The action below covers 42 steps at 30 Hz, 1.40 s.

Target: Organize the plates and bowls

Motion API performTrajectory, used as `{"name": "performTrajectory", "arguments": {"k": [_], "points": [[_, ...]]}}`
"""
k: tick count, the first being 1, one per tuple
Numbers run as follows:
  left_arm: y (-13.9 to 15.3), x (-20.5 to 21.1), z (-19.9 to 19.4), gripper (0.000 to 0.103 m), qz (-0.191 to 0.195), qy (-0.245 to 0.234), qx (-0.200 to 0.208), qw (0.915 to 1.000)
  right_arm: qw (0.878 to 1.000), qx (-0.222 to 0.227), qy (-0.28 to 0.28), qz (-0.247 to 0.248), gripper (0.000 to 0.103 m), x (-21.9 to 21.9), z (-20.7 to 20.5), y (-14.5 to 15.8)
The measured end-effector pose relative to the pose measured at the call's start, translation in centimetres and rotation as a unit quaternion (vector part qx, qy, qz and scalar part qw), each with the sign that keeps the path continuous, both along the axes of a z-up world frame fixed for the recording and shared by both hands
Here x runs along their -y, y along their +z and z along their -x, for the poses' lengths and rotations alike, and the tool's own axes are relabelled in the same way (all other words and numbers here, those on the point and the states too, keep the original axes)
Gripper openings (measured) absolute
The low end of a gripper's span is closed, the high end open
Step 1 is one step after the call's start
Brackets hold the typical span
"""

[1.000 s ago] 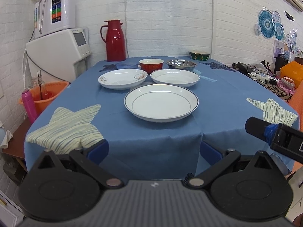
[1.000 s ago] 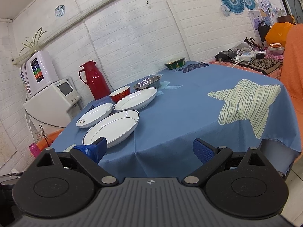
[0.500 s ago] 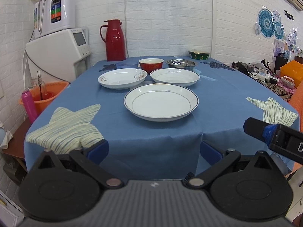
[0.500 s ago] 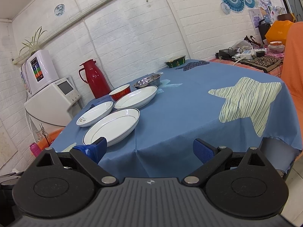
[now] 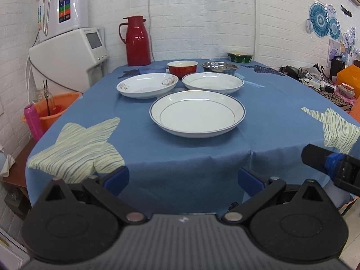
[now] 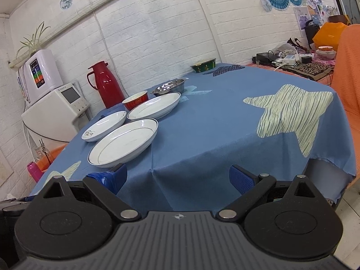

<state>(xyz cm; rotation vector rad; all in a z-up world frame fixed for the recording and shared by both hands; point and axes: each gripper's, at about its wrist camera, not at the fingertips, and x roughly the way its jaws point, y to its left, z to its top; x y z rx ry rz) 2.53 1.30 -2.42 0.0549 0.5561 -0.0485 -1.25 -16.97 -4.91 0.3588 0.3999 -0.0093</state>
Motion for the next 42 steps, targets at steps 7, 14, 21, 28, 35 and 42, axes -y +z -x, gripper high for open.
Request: {"name": "performTrajectory", "arguments": {"k": [7,14,21,28,35,42], "points": [[-1.0,-1.0,-3.6,0.102,0.012,-0.003,-0.037,0.9993,0.998,-0.059,-0.028,0.01,0.085,1.3,-2.7,-1.0],[0.0,-2.8,-7.0,0.102,0.034,-0.003,-0.059,0.9977,0.996,-0.082,-0.009,0.036,0.085,1.1,-8.2,0.9],[2.3,-7.0,-12.8,0.102,0.08,-0.002,-0.087,0.993,0.99,-0.104,0.072,0.058,0.085,-1.5,-16.8,2.5],[1.5,-8.6,-18.8,0.102,0.083,-0.024,-0.133,0.9874,0.974,-0.167,0.127,0.083,0.085,-3.7,-22.9,1.1],[-0.1,-7.9,-21.7,0.102,0.078,-0.046,-0.163,0.9825,0.962,-0.178,0.142,0.147,0.085,-5.2,-24.0,0.8],[-0.8,-7.4,-22.0,0.102,0.063,-0.062,-0.161,0.983,0.967,-0.131,0.158,0.15,0.087,-4.7,-22.8,0.1]]}}
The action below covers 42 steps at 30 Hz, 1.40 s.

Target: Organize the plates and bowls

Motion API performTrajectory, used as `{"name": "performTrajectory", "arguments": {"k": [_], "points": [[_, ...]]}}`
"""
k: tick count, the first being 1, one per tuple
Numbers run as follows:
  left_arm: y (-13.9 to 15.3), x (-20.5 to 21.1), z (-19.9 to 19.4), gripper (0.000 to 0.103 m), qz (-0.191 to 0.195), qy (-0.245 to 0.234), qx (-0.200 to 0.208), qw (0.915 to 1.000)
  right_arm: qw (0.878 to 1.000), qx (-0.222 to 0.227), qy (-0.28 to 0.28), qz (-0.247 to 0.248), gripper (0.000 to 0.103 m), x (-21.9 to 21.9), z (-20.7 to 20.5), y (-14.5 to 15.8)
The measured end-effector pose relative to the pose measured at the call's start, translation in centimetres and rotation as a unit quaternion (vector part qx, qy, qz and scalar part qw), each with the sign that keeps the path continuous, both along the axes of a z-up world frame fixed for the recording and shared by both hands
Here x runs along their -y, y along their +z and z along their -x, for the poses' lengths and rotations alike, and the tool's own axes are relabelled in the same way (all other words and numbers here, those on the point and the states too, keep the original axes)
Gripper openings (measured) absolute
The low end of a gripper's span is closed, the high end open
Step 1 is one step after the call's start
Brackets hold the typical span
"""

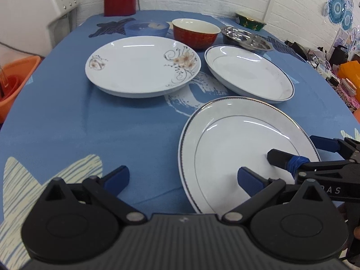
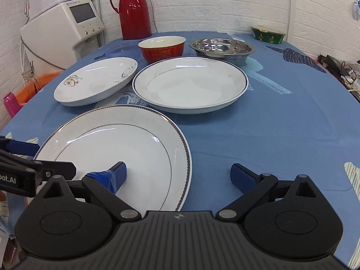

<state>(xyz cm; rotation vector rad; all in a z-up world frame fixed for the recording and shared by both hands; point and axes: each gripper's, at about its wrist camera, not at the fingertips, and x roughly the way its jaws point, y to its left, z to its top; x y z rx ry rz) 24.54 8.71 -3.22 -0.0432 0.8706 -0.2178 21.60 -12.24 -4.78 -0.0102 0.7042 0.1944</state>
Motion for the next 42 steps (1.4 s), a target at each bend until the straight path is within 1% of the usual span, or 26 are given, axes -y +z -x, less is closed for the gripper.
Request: {"name": "performTrajectory", "arguments": {"k": [4,5,6,9,11,13,14,15,16,17,18,19,20,21,23,25,27,29,33,35,38,40,42], "points": [[-0.1,0.5,0.1,0.102,-0.006,-0.009,0.008,0.9999,1.0,-0.013,0.008,0.004,0.087,-0.3,-0.2,0.3],[-0.2,0.7,0.1,0.101,-0.01,-0.01,0.01,0.9999,1.0,-0.012,0.01,0.007,0.086,-0.6,-0.1,0.3],[-0.2,0.7,0.1,0.101,-0.009,-0.009,0.01,0.9999,1.0,-0.013,0.009,0.005,0.086,-0.5,-0.2,0.3],[-0.1,0.7,0.1,0.101,-0.013,-0.012,0.005,0.9998,1.0,-0.013,0.024,0.003,0.086,-0.4,-0.1,0.3],[-0.1,0.8,0.3,0.099,-0.016,-0.018,0.003,0.9997,0.999,-0.012,0.041,0.006,0.081,-0.4,0.0,0.3],[0.1,1.0,0.4,0.089,-0.028,-0.026,0.006,0.9992,0.997,-0.014,0.071,0.004,0.077,-0.5,-0.1,0.4],[0.3,0.9,0.4,0.068,-0.016,-0.041,0.008,0.999,0.996,-0.016,0.086,0.007,0.069,-0.7,-0.1,0.6],[0.7,1.0,0.4,0.044,-0.008,-0.052,0.009,0.9986,0.994,-0.021,0.103,0.005,0.062,-0.9,-0.2,0.9],[0.9,1.1,0.3,0.042,-0.003,-0.058,0.003,0.9983,0.993,-0.029,0.113,0.01,0.057,-1.2,-0.2,1.1],[0.9,1.2,0.2,0.041,-0.004,-0.057,0.002,0.9984,0.993,-0.034,0.116,0.012,0.056,-1.2,-0.2,1.2],[0.9,1.1,0.2,0.037,-0.002,-0.057,0.004,0.9984,0.992,-0.037,0.119,0.01,0.056,-1.2,-0.3,1.3],[0.9,0.9,0.2,0.031,0.005,-0.053,0.005,0.9986,0.992,-0.039,0.118,0.007,0.055,-1.1,-0.2,1.3],[0.8,0.6,0.2,0.018,0.017,-0.046,0.005,0.9988,0.993,-0.04,0.113,0.006,0.055,-1.2,-0.1,1.3],[0.9,0.4,0.2,0.016,0.022,-0.041,0.004,0.9989,0.993,-0.041,0.11,0.006,0.055,-1.5,0.0,1.3],[1.0,0.2,0.3,0.016,0.016,-0.027,0.005,0.9995,0.993,-0.045,0.109,0.0,0.055,-2.1,0.4,1.4],[1.2,-0.6,0.5,0.016,0.015,-0.015,0.008,0.9997,0.992,-0.047,0.111,-0.026,0.055,-2.4,0.8,1.6],[1.6,-2.0,0.9,0.015,0.022,-0.002,0.005,0.9997,0.992,-0.038,0.117,-0.042,0.055,-3.2,1.2,2.0],[2.0,-3.5,1.4,0.015,0.025,0.013,0.006,0.9996,0.991,-0.024,0.126,-0.047,0.057,-4.6,1.2,2.5],[2.8,-6.3,2.7,0.015,0.001,0.051,0.018,0.9986,0.985,-0.021,0.159,-0.069,0.057,-7.6,0.2,2.6],[2.7,-8.0,3.0,0.015,-0.007,0.073,0.019,0.9971,0.981,-0.02,0.176,-0.075,0.057,-9.2,-0.4,2.2],[2.0,-9.8,2.8,0.015,-0.012,0.096,0.014,0.9952,0.979,-0.03,0.186,-0.08,0.057,-11.0,-1.3,1.5],[1.4,-10.7,2.5,0.015,-0.009,0.104,0.008,0.9945,0.978,-0.034,0.191,-0.077,0.058,-11.8,-1.6,1.2],[1.2,-11.4,2.3,0.015,-0.006,0.106,0.013,0.9942,0.978,-0.028,0.195,-0.063,0.058,-12.5,-1.3,1.2]]}}
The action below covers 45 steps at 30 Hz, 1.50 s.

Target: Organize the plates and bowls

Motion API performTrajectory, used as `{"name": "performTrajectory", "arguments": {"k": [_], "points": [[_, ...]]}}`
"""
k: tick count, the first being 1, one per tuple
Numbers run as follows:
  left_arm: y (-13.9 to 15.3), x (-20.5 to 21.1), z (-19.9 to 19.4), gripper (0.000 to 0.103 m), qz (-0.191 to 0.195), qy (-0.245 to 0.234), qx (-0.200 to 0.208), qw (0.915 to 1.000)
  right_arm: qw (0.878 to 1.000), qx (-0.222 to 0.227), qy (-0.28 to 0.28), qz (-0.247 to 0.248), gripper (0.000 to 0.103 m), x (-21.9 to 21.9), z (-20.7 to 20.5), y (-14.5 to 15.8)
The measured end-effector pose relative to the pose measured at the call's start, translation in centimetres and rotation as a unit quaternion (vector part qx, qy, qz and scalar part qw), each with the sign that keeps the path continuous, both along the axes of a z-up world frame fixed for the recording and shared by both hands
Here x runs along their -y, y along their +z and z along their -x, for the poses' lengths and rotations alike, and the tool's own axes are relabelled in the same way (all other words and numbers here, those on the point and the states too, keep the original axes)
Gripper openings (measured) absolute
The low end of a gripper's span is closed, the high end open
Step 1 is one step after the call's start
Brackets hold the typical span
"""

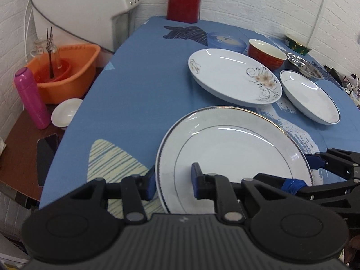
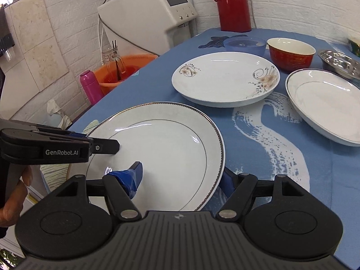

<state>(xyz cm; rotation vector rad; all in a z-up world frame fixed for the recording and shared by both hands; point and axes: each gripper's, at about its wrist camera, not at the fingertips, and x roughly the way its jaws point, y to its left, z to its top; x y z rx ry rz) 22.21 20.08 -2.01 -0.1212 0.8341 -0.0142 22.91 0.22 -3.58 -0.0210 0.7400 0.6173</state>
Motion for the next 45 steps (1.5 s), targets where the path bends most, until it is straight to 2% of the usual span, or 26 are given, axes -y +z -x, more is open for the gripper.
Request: {"name": "performTrajectory", "arguments": {"k": [8,16,21,23,25,26,27,28,30,33,38,41,45], "points": [[-0.5,-0.4,-0.7,0.016,0.005,-0.002,0.02,0.9998,0.998,0.029,0.012,0.047,0.06,-1.0,0.1,-0.3],[-0.5,0.2,-0.2,0.016,0.009,0.003,0.023,0.9997,0.999,0.012,-0.01,0.031,0.061,-0.3,-0.1,0.0],[-0.4,1.0,-0.5,0.016,0.013,-0.001,0.016,0.9998,0.999,0.013,-0.025,0.037,0.061,0.1,-0.2,0.1],[-0.5,1.3,-0.4,0.016,0.012,-0.003,0.019,0.9997,0.999,0.009,-0.022,0.034,0.062,0.4,-0.2,-0.1],[-0.6,1.4,-0.3,0.018,0.007,-0.006,0.023,0.9997,0.998,0.022,-0.005,0.057,0.062,0.1,0.2,-0.3],[-0.5,1.4,-0.4,0.028,0.007,-0.011,0.021,0.9997,0.998,0.025,0.002,0.063,0.06,0.1,0.3,-0.1],[-0.5,1.3,-0.4,0.066,0.003,-0.013,0.018,0.9998,0.998,0.022,0.002,0.063,0.06,0.5,0.2,0.1],[-0.2,0.9,-0.4,0.075,-0.001,-0.007,0.022,0.9997,0.997,0.03,-0.011,0.065,0.06,1.2,0.2,0.6],[0.6,0.0,-0.2,0.076,-0.004,0.006,0.045,0.999,0.995,0.055,-0.038,0.069,0.061,2.7,-0.1,2.0],[1.8,-1.5,-1.3,0.079,0.008,0.011,0.055,0.9984,0.994,0.077,-0.056,0.051,0.061,4.5,-1.9,4.3],[3.5,-2.1,-5.3,0.08,-0.006,0.009,0.066,0.9977,0.989,0.106,-0.064,0.081,0.061,4.1,-8.1,6.4],[4.1,-2.2,-8.4,0.08,-0.004,0.005,0.065,0.9979,0.99,0.091,-0.047,0.092,0.061,2.9,-12.1,5.9],[3.6,-2.6,-12.0,0.08,0.02,0.012,0.044,0.9988,0.994,0.037,-0.04,0.093,0.061,2.0,-16.3,3.9]]}}
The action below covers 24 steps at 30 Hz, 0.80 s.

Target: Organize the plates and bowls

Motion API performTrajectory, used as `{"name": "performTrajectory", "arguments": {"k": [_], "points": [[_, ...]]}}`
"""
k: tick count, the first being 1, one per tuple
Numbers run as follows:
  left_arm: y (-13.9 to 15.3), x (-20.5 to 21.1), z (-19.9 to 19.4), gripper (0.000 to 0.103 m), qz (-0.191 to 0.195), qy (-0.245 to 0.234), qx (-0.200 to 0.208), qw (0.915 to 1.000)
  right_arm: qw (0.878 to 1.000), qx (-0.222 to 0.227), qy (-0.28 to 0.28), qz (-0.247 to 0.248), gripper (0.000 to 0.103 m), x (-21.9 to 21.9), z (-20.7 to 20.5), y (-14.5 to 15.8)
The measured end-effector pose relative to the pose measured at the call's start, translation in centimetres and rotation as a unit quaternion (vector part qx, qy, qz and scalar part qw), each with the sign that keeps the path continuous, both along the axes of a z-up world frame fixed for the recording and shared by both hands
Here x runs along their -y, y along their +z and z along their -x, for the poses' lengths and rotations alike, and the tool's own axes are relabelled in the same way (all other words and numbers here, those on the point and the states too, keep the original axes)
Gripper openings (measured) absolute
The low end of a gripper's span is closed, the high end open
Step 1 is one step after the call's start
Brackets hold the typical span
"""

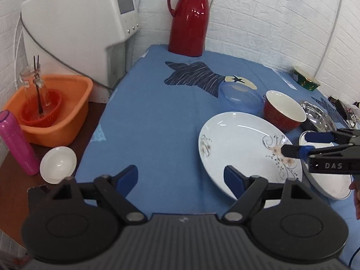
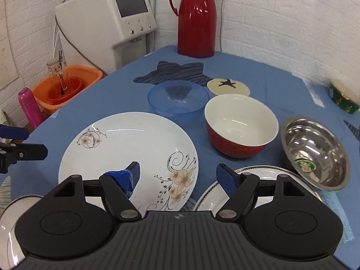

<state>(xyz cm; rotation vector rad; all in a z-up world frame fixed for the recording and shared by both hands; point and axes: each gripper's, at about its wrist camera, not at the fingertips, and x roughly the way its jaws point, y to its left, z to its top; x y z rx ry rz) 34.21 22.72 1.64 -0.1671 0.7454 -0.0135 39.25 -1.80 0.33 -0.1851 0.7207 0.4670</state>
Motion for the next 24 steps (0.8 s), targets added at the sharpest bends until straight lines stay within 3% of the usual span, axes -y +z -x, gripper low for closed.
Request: {"name": "performTrajectory", "arguments": {"k": [6,14,24], "points": [[-0.5,-0.6,-1.2,0.08,0.004,0.008,0.0,1.0,0.999,-0.042,0.01,0.012,0.061,-1.7,-2.5,-2.1],[-1.1,-1.0,-2.4,0.08,0.005,0.008,-0.007,0.9999,0.996,-0.075,0.025,-0.043,0.063,-2.7,-1.0,-2.2],[-3.2,-0.1,-5.2,0.078,0.012,-0.004,-0.035,0.9993,0.999,-0.029,0.011,-0.029,0.068,-3.3,0.2,-3.2]]}}
